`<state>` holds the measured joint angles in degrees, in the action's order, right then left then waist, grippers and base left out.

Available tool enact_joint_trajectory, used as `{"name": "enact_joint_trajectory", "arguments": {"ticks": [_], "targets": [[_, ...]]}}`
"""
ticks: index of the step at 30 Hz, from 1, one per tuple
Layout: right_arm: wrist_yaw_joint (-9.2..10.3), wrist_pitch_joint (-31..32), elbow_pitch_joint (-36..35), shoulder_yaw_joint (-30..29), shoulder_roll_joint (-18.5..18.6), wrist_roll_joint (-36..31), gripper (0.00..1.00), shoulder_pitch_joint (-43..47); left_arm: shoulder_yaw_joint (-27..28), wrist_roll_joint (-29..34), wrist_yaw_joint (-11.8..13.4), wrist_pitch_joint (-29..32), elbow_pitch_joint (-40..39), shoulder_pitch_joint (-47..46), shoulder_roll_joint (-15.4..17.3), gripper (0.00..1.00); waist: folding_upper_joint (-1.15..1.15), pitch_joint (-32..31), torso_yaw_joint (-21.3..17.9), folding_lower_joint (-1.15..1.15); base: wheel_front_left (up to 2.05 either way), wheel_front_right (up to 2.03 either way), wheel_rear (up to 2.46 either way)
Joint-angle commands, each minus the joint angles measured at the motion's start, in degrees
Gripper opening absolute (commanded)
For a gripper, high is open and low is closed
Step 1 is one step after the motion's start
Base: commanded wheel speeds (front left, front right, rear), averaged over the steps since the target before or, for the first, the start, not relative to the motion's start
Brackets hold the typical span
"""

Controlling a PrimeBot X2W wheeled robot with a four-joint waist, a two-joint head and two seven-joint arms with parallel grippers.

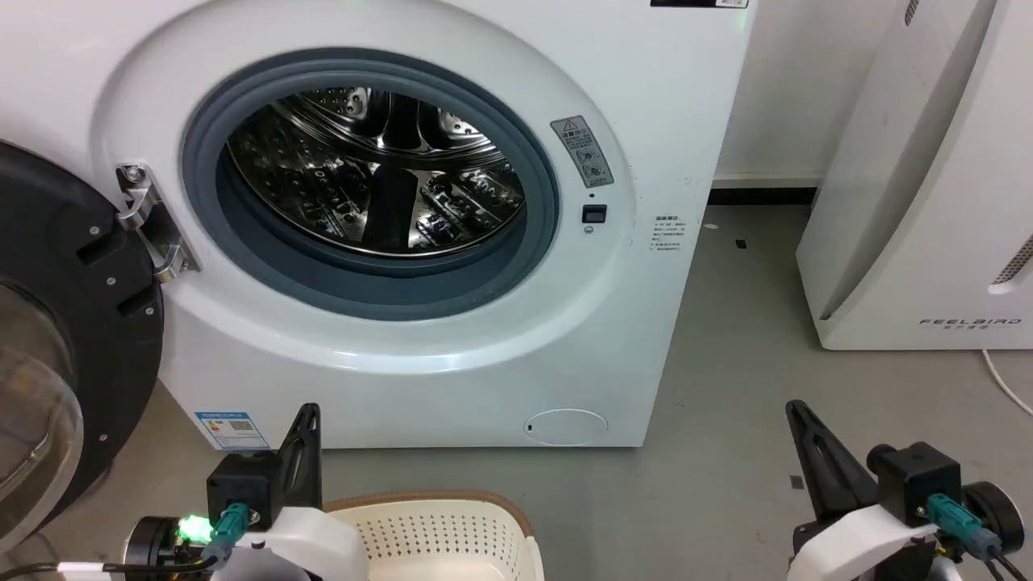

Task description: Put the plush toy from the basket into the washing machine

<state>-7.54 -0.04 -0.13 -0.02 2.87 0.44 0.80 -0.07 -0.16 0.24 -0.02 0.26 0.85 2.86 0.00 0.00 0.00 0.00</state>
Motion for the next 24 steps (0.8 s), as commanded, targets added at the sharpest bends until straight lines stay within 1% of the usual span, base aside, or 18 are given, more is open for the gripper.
{"name": "enact_joint_trajectory", "arguments": {"ticks": [1, 4, 5, 24], "targets": [[0.05, 0.04, 0.13, 0.02, 0.00, -0.44, 0.00, -0.80, 0.07, 0.16, -0.24, 0.02, -0.26, -0.85, 0.01, 0.00, 0.00, 0.00, 0.00, 0.00, 0.00, 0.00, 0.00], [0.05, 0.04, 0.13, 0.02, 0.00, -0.44, 0.00, -0.80, 0.07, 0.16, -0.24, 0.02, -0.26, -0.85, 0.01, 0.00, 0.00, 0.00, 0.00, 0.00, 0.00, 0.00, 0.00], [0.00, 0.00, 0.00, 0.00, 0.00, 0.02, 1.00, 0.02, -0.01, 0.00, 0.02, 0.00, 0.01, 0.02, 0.00, 1.00, 0.00, 0.00, 0.00, 0.00, 0.00, 0.00, 0.00], [0.01, -1.83, -0.58, -1.02, 0.00, 0.28, 1.00, 0.12, -1.09, -0.83, 0.84, -1.83, 0.91, -0.21, 0.00, 1.00, 0.00, 0.67, 0.03, 0.00, 0.00, 0.00, 0.00]]}}
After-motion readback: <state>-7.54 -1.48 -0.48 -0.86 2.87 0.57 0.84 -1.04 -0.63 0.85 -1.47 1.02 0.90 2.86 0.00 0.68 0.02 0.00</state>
